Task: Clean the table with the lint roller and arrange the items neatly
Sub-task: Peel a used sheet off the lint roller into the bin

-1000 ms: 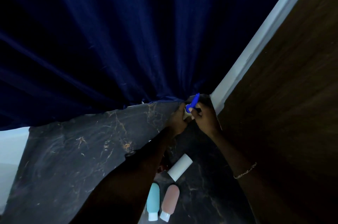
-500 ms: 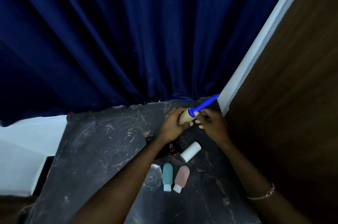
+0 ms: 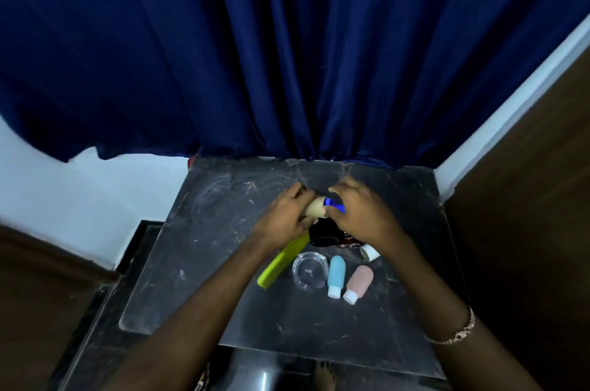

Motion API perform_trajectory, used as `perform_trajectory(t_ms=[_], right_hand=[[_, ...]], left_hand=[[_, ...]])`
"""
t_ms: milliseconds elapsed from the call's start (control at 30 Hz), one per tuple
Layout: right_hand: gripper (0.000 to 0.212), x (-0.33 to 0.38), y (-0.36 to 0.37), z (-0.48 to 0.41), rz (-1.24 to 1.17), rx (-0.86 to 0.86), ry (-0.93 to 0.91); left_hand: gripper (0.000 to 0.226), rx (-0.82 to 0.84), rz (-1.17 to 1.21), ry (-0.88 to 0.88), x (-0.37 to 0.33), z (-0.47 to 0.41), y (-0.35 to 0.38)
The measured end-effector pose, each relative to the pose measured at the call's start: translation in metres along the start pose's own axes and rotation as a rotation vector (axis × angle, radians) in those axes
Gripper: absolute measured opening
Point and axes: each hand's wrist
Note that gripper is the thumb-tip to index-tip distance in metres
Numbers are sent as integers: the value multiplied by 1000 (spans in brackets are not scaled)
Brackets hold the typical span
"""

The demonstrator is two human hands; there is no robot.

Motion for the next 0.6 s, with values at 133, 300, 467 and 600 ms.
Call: perform_trajectory(t_ms=[133,300,467,600], right_hand=[[54,53,29,2,151,213,31],[50,102,62,14,56,222,-50],[49,140,91,25,-82,233,-58],[49,180,125,33,-209,211,-53]], left_hand=[[48,-38,-68,41,30,34,-38],[48,-60,-107,-39,94,91,-100],[47,-133,-103,-257,162,165,-154],[51,-209,-48,-391,193,224,-176]])
Point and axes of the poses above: each hand's wrist, its own z-axis away from the middle knuckle, its own y-axis out of the palm, x = y × z, and after that the axes turned 11 degrees about -x, right-handed
